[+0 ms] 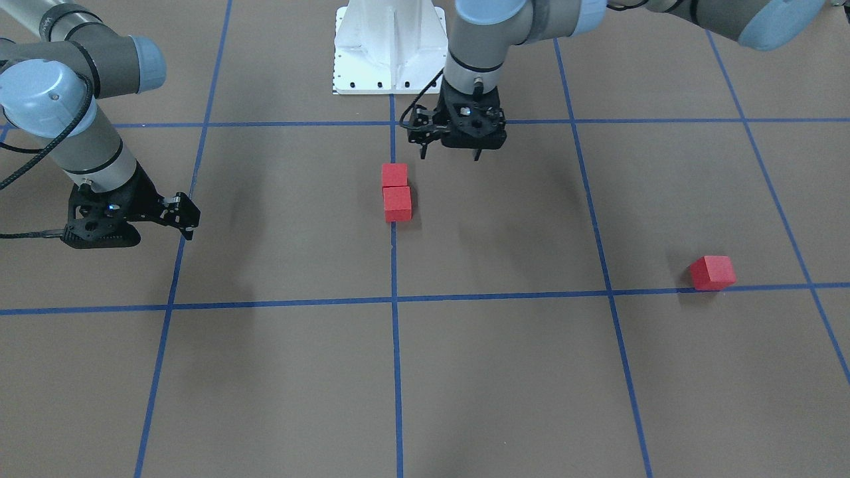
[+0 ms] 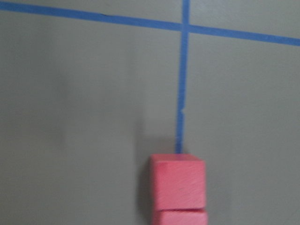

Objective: Form red blocks into L shape at center
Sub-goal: 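Move the left gripper to the remaining red cube at the table edge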

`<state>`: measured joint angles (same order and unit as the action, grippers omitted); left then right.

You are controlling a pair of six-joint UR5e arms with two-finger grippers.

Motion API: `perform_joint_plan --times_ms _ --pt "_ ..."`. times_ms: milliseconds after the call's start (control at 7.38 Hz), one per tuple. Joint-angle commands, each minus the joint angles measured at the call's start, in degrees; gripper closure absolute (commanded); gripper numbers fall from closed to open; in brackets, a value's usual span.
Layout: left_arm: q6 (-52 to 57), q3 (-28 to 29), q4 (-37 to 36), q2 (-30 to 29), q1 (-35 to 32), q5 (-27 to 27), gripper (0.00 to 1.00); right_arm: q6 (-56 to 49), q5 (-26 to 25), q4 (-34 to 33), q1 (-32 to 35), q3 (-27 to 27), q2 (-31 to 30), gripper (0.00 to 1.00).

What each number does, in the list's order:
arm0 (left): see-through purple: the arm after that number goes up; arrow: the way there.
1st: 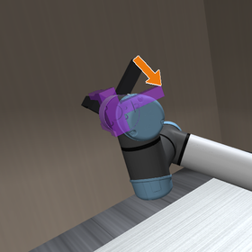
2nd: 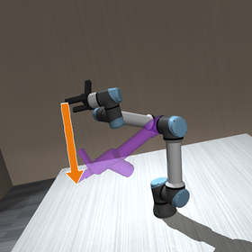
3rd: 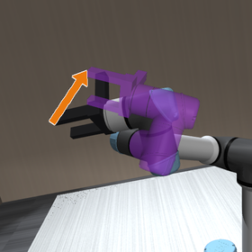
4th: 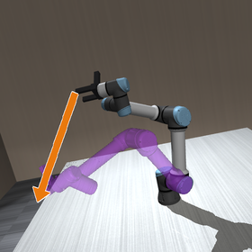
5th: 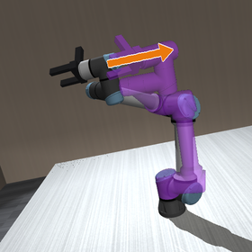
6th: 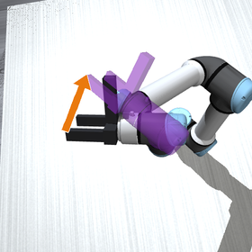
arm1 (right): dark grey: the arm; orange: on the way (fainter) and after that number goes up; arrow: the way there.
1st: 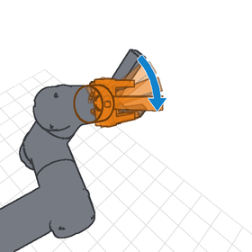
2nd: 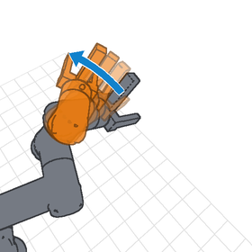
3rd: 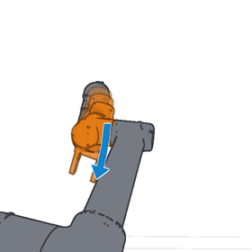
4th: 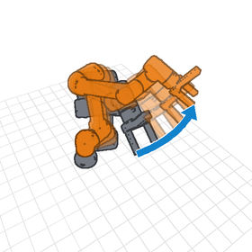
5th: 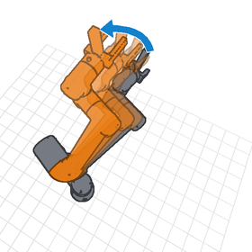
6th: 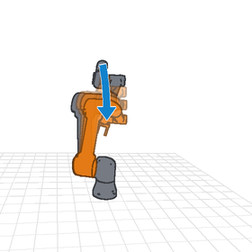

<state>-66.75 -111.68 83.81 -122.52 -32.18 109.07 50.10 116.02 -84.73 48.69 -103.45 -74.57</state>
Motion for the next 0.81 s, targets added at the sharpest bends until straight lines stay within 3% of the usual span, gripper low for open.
perform_joint_plan --times_ms 0,136,271,407,678 --pt "16.3 -3.2 0.82 10.95 -9.25 0.26 0.0 -0.08 0.0 0.0 0.0 0.0 0.04 0.0" --pt "23.17 -0.84 3.44 14.47 -14.44 1.92 0.0 0.0 -0.09 0.26 0.0 -0.18 0.13 0.0" --pt "30.37 4.32 8.07 16.59 -19.88 7.15 0.0 0.0 -0.17 2.79 0.0 0.0 0.04 0.0" --pt "35.49 9.94 14.39 18.96 -23.16 8.86 0.0 -0.17 -0.35 3.77 0.0 1.04 0.04 0.0" --pt "35.19 19.97 23.65 17.76 -23.19 8.88 0.0 0.0 -0.26 3.87 -0.09 1.49 0.13 0.0"
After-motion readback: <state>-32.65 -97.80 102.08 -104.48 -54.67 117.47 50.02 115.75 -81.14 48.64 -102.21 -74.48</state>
